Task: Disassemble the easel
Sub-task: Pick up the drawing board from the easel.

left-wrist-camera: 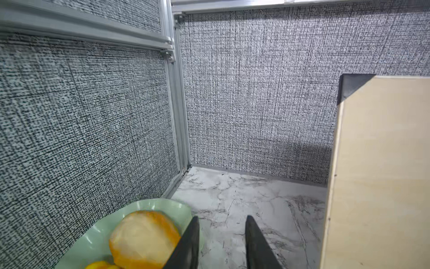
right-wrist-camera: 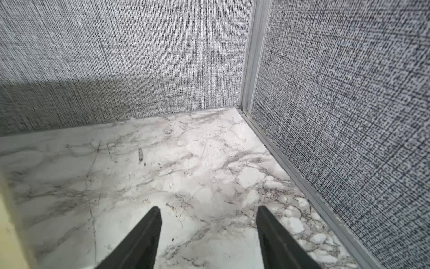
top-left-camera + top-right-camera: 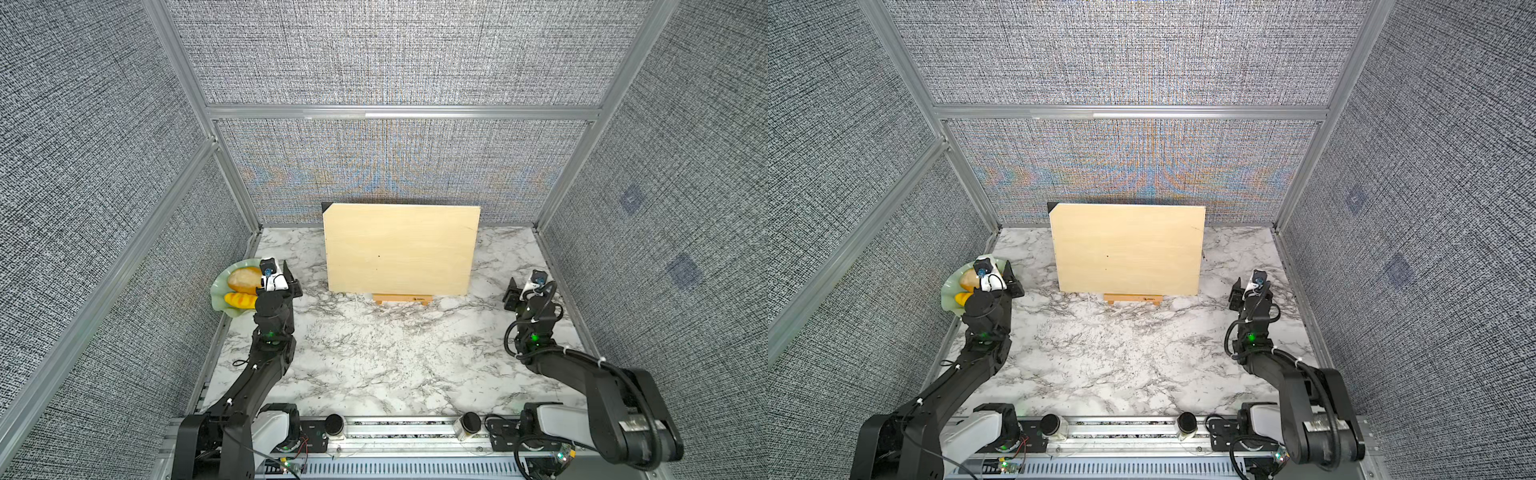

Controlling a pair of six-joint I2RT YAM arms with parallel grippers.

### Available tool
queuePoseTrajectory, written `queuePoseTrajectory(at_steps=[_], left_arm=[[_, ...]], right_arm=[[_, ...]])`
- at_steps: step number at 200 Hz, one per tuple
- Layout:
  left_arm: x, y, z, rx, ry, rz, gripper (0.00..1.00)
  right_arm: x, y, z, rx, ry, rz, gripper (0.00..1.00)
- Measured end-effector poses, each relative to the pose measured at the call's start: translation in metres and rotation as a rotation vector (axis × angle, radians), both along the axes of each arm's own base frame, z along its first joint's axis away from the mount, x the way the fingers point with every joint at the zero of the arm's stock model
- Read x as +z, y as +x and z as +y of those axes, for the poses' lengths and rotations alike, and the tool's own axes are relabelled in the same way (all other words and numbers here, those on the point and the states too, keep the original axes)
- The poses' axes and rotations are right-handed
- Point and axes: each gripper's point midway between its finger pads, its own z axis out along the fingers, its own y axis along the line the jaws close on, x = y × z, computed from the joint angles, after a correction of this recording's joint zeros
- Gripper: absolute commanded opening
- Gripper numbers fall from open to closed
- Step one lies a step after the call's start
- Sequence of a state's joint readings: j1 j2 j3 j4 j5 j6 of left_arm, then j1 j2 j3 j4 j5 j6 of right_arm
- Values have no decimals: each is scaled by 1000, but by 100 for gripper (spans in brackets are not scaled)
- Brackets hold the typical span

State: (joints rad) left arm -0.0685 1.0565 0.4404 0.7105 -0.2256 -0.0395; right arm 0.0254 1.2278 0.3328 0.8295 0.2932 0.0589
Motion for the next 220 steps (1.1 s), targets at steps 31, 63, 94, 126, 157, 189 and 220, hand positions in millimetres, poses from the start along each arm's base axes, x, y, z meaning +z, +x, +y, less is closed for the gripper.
queuePoseTrajectory(at_steps=[31,63,94,126,157,189,220], left_arm=[[12,13,-16,-86,-43,70,39],[17,29,-40,-217,-69,162,43],[10,33,-57,-330,-90,241,46],[7,39,-60,-432,-153,302,45],[-3,31,-50,-516,-264,325,47],[-12,31,-52,-630,-370,334,44],[-27,38,-58,-727,-453,363,44]], right_arm=[[33,4,21,133,74,-1,70],[53,5,59,358,174,45,70],[57,3,91,541,276,103,70],[52,6,106,650,389,143,71],[50,12,105,701,483,133,72],[49,21,100,763,585,99,71],[50,33,96,804,640,77,69]])
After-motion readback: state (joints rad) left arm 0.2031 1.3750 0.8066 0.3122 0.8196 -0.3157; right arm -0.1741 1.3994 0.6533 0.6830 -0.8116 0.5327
